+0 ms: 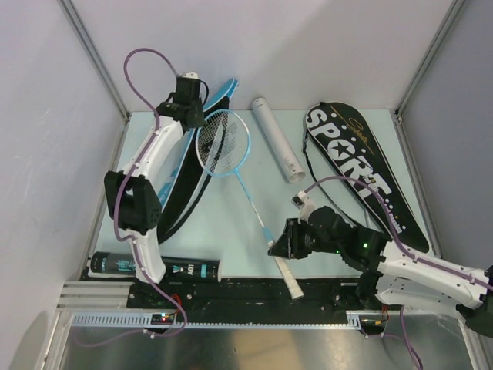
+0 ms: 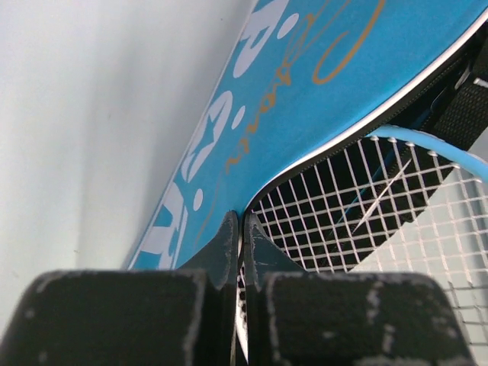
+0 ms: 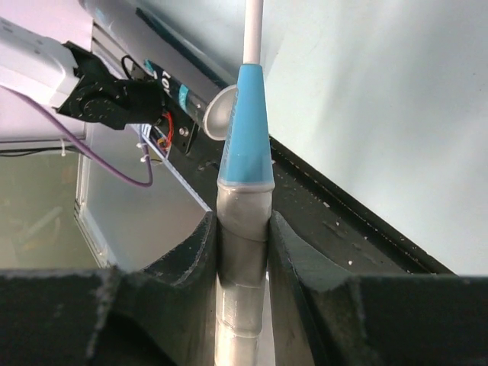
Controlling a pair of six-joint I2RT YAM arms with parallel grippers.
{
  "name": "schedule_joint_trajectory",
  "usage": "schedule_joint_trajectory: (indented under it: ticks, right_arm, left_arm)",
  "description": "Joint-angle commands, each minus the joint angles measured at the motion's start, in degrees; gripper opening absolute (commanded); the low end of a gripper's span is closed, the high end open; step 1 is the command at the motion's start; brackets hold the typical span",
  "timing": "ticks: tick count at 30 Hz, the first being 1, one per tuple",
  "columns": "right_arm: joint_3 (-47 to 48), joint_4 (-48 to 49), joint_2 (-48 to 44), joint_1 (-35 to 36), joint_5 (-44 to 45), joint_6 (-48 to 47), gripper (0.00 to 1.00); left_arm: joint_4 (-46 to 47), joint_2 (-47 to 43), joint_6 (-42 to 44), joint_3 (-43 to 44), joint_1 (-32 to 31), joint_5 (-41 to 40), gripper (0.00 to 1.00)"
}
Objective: Pack up the badminton gear
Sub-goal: Place the racket in the racket bag.
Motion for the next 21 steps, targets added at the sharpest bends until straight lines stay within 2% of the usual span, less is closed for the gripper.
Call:
schedule_joint_trajectory:
  ticks: [1, 9, 17, 21]
  right_arm:
    - [3.79, 3.92, 4.15, -0.25, 2.34, 1.42, 0.0]
    - [8.27, 12.76, 16.54, -4.11, 4.83, 2.83, 0.0]
    - [12.07, 26.36, 29.95, -11.87, -2.07, -1.07, 0.0]
    - [13.66, 31.38, 35.16, -15.82, -5.62, -2.04, 0.0]
  left_arm:
    - [1.86, 1.04, -8.17, 4.33, 0.07, 3.32, 0.0]
    - [1.97, 1.29, -18.59, 4.55, 0.28, 12.35, 0.0]
    - [2.23, 1.26, -31.36, 2.42, 1.68, 23.8, 0.0]
    - [3.19, 1.91, -32.33, 1.98, 1.87, 27.62, 0.0]
